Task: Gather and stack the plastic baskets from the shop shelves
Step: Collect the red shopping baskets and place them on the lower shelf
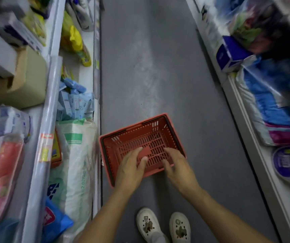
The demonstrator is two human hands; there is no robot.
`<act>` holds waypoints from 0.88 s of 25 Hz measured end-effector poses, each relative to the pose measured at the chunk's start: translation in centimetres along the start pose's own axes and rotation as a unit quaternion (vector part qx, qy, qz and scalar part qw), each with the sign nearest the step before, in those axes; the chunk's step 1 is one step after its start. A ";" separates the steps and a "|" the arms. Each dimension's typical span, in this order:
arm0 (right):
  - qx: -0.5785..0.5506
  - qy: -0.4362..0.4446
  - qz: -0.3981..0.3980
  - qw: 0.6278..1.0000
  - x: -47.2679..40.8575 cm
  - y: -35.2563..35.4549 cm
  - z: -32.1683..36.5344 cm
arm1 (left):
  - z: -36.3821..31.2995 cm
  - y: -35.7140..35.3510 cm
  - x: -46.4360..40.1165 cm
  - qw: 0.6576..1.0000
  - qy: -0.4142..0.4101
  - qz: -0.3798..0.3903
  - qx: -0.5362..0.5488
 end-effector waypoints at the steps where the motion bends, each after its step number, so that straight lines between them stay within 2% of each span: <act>1: 0.018 0.017 -0.017 1.000 0.7 2.2 0.9 | -2.3 0.8 0.6 1.000 -0.010 0.005 -0.001; 6: 0.062 0.024 -0.130 0.989 6.8 13.6 3.3 | -15.2 3.4 3.5 0.996 -0.082 0.019 0.016; 9: 0.045 -0.029 -0.221 0.974 9.9 21.0 1.6 | -23.1 1.9 3.9 0.992 -0.108 0.061 0.032; 15: -0.088 -0.135 -0.339 0.927 13.1 35.2 -6.3 | -42.3 -8.0 3.0 0.964 -0.125 0.208 0.111; 17: -0.150 -0.167 -0.355 0.908 13.1 39.2 -9.4 | -49.0 -12.5 2.1 0.950 -0.126 0.256 0.131; 22: -0.250 -0.236 -0.404 0.848 12.2 46.9 -15.6 | -60.4 -21.6 -1.4 0.928 -0.042 0.301 0.213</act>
Point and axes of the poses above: each hand's wrist, its own x-axis away from the middle knuckle, its own y-axis out of the back of the hand, z = x × y, the point moved 3 cm from there along -x, towards the middle knuckle
